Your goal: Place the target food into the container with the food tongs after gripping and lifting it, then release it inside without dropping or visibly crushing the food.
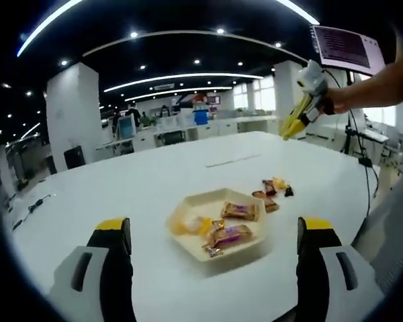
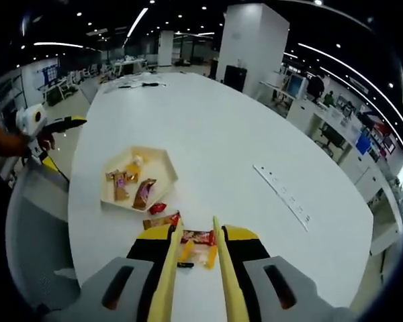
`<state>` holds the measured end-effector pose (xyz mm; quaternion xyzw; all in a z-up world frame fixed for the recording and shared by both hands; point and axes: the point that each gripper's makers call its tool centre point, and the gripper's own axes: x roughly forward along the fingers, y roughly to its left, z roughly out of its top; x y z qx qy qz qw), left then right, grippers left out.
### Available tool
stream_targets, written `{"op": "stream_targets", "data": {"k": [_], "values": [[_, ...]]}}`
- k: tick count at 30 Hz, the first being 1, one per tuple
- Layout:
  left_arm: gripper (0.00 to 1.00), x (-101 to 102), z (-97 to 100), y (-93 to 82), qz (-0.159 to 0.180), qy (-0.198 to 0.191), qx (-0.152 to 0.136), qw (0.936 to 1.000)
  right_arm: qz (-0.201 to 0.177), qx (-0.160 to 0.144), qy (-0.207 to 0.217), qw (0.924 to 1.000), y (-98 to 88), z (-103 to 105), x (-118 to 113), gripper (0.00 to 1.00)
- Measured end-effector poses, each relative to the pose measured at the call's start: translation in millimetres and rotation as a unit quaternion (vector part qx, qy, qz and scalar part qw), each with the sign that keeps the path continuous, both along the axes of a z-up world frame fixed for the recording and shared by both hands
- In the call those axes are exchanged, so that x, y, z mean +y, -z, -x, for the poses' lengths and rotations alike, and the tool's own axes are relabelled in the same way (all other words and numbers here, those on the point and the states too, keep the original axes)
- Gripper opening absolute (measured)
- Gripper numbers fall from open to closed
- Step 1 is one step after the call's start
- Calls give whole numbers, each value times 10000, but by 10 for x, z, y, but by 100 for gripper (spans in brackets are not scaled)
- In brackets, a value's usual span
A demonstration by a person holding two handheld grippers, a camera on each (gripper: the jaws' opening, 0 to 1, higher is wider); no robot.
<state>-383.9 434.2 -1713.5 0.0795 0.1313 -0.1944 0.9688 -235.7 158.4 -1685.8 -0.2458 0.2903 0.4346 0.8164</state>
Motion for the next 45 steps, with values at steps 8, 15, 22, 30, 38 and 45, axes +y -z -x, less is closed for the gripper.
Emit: {"op": "stream_targets", "data": {"k": [8,15,22,30,38,45], "values": [[99,36,-28,210,15,-60,298,9995,26,19,96,9999,132,-15,-91,28],[99,47,-12,274,-170,-42,381,9991,-6,78,168,9998,291,-62,-184,29],[99,46,-7,315,-271,-36,417,9988,13,168,296,9994,405,-91,-221,29],[99,55,-4,330,-228,-45,464,9987,90,281,358,9989,609,-93,-234,29],[99,58,-2,336,-239,-48,466,9986,169,521,466,9974,832,-104,-264,29],[99,66,-1,335,-258,-76,483,9985,187,542,857,9947,958,-144,-223,29]]}}
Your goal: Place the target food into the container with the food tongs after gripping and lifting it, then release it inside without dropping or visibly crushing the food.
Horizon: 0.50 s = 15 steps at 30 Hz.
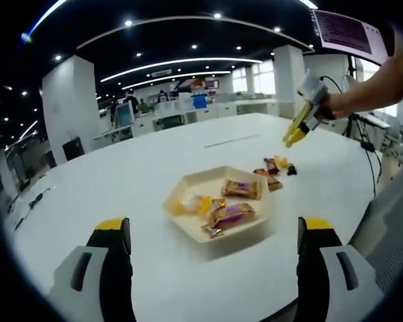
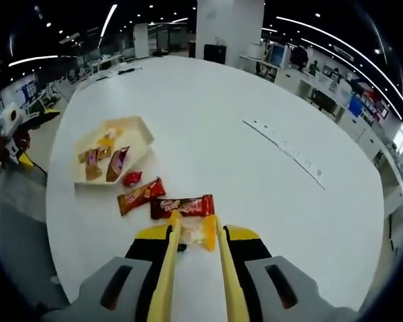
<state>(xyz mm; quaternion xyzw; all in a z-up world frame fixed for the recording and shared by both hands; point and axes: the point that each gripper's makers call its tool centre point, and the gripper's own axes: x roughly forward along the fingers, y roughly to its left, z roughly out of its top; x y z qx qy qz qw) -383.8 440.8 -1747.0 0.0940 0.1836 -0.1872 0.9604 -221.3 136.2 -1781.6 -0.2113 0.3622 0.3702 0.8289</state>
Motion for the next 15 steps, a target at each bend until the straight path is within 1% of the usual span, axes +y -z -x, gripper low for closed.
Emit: {"op": "stream_targets", "data": {"k": [4,6,8,11,15], "values": [[99,2,-2,-8,2,-17,-10,10000,15,6,109,9999,65,-10,31,29],[99,12,-4,2,17,-28,-2,10000,19,30,98,9999,94,1,49,29],[99,11,-4,6,26,-24,8,10000,94,-5,118,9999,110,5,46,29],[99,18,-7,7,11,-31,-6,10000,90,54,197,9998,164,-3,38,29],[99,31,-9,15,-2,-50,13,10000,147,101,118,9998,236,48,89,29]]}}
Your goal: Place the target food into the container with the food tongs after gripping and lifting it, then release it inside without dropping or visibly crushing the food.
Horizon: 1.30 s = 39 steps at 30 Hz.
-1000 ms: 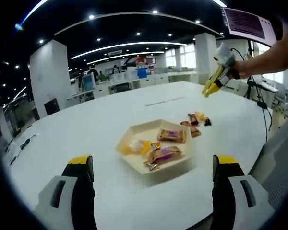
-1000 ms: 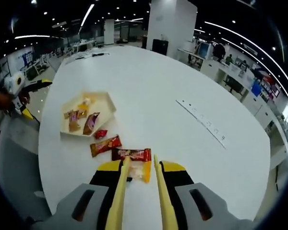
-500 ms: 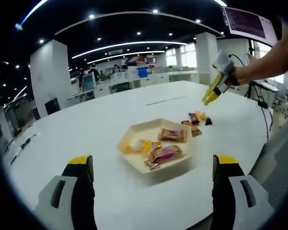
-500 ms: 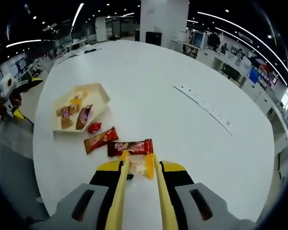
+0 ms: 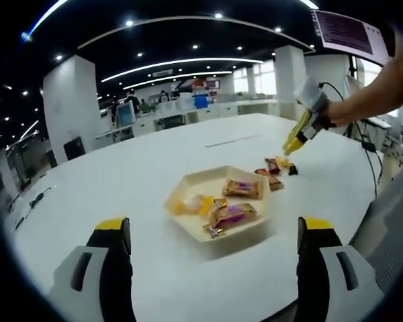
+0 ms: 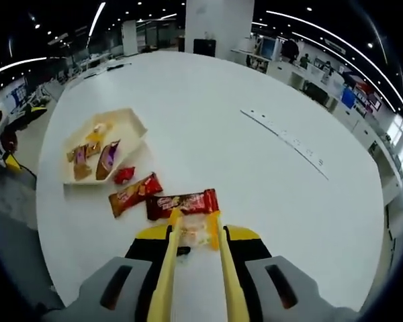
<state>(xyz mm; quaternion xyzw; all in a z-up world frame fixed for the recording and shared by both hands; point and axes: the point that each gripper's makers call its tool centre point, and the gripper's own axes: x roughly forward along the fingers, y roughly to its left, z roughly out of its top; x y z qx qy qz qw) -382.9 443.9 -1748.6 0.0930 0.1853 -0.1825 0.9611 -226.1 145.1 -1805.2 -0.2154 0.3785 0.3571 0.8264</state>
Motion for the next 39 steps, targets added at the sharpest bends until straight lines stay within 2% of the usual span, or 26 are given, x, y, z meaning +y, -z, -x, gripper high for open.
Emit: {"op": "stream_targets", "data": {"k": [9,14,17,23,26,34,39], "values": [[99,7,-3,4,62,-20,28,10000,249,85,-194,9995,62,91,-70,29],[99,14,-9,12,62,-29,28,10000,299,93,-54,9995,72,70,-167,29],[99,13,-9,16,48,-19,25,10000,153,38,20,9999,7,55,-101,29],[99,20,-7,18,42,-41,41,10000,170,-4,10,9999,42,60,66,29],[99,17,-5,22,30,-40,55,10000,342,-14,-78,9994,114,88,85,29],[99,10,-4,46,13,-16,93,10000,482,-14,-100,9988,122,82,-121,29],[99,9,-2,54,9,-18,115,9999,373,197,-59,9991,120,107,-188,29]]}}
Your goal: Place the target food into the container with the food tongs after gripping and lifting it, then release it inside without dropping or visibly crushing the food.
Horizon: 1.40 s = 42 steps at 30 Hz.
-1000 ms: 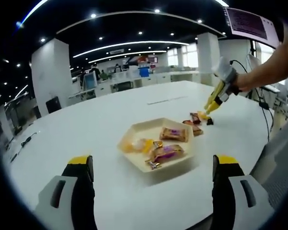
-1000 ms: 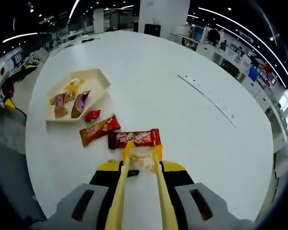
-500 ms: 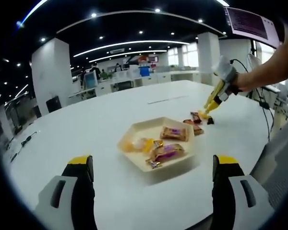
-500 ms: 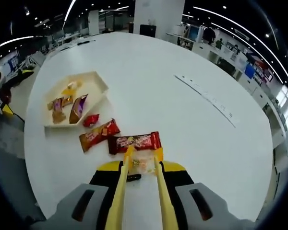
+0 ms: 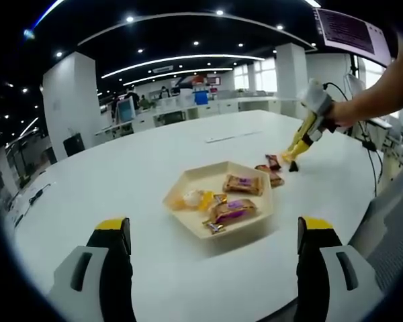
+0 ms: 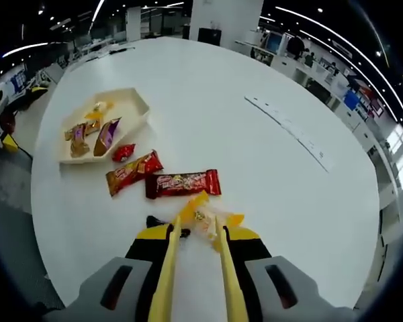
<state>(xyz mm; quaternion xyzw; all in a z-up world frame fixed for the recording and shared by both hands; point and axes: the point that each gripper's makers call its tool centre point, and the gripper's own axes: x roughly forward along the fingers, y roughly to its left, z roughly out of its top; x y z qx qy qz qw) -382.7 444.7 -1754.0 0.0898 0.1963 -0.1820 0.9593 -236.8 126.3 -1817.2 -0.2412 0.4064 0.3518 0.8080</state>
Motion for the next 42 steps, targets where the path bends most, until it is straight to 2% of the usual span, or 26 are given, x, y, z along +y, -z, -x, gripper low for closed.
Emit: {"op": "stream_targets", "data": {"k": [2,5,6,8,9,11,12,13,16,18,24,26,28,30,32,37,42], "values": [[99,0,-1,3,5,1,5,10000,-30,53,-20,10000,-8,15,-5,29],[99,-2,1,7,2,8,6,10000,-162,342,-179,9991,-22,106,20,28],[99,-1,2,9,-5,6,15,10000,-171,356,-225,9990,-32,111,16,28],[99,0,0,3,8,-1,8,10000,-36,211,-422,9989,-65,85,-16,28],[99,4,0,5,8,-8,12,10000,32,159,-666,9976,-66,70,-15,28],[99,10,-2,10,4,-16,17,10000,199,112,-798,9965,-56,41,-59,28],[99,7,0,6,9,-18,19,10000,296,2,-1112,9934,-49,19,-50,28],[99,9,0,5,2,-22,21,10000,336,-11,-1229,9919,-37,13,-49,28],[99,17,-2,20,-9,-29,35,10000,209,28,-1919,9812,-5,81,76,28],[99,14,-3,17,-8,-27,29,10000,412,38,-2072,9774,31,80,43,28],[99,20,-3,22,-7,-41,48,10000,625,72,-2378,9693,157,31,12,27],[99,17,-1,23,-15,-37,58,10000,611,27,-2389,9691,146,24,22,26],[99,11,0,20,-4,-29,58,10000,820,-141,-2414,9669,163,-53,-22,25],[99,11,2,24,-18,-28,70,10000,587,37,-2316,9710,181,-31,11,23],[99,12,1,24,-20,-32,64,10000,547,83,-2119,9757,159,-70,-9,21],[99,19,-1,31,-37,-42,84,9999,514,121,-1867,9810,141,-108,-33,19],[99,14,-1,40,-28,-37,97,9999,484,131,-1772,9829,128,-118,-50,19]]}}
